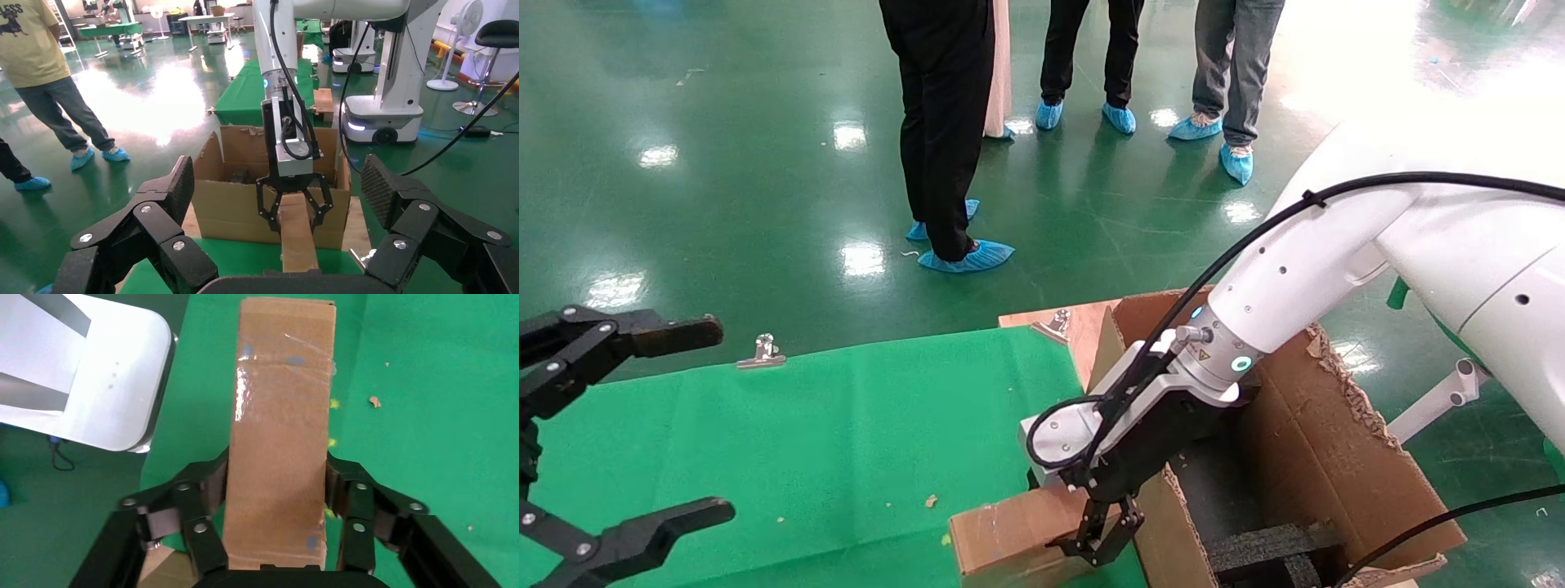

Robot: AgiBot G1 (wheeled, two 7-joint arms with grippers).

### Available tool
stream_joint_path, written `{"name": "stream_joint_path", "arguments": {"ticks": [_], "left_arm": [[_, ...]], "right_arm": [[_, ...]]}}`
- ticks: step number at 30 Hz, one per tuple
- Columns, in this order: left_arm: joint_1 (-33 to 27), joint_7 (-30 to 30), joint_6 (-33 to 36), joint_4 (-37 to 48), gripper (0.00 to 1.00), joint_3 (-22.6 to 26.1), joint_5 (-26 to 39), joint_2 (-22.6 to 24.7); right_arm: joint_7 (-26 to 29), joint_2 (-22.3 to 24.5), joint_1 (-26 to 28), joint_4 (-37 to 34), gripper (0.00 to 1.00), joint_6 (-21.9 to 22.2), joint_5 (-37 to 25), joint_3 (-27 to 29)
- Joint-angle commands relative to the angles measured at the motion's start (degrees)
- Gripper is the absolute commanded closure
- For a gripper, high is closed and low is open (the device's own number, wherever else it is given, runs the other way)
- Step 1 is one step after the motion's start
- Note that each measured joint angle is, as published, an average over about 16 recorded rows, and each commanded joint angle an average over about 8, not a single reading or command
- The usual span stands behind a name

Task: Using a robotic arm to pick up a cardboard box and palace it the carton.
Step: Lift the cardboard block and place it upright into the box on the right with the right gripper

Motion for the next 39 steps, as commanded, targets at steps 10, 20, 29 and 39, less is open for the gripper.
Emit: {"name": "stream_joint_path", "arguments": {"ticks": [10,20,29,39], "left_arm": [[0.0,0.0,0.0,0.0,0.00,0.0,0.0,0.0],[0.0,0.0,0.0,0.0,0.00,0.0,0.0,0.0],[0.0,0.0,0.0,0.0,0.00,0.0,0.0,0.0],[0.0,0.0,0.0,0.0,0.00,0.1,0.0,0.0]], "right_arm": [[-1.8,2.5,6.1,-0.3,1.00,-0.3,3.9,-2.1],[-4.6,6.2,20.0,-3.5,1.00,-0.7,12.5,-7.6],[-6.0,9.3,29.6,-5.0,1.00,-0.7,16.3,-15.9],[-7.7,17.8,37.3,-5.7,1.00,-0.8,16.2,-27.7]]}}
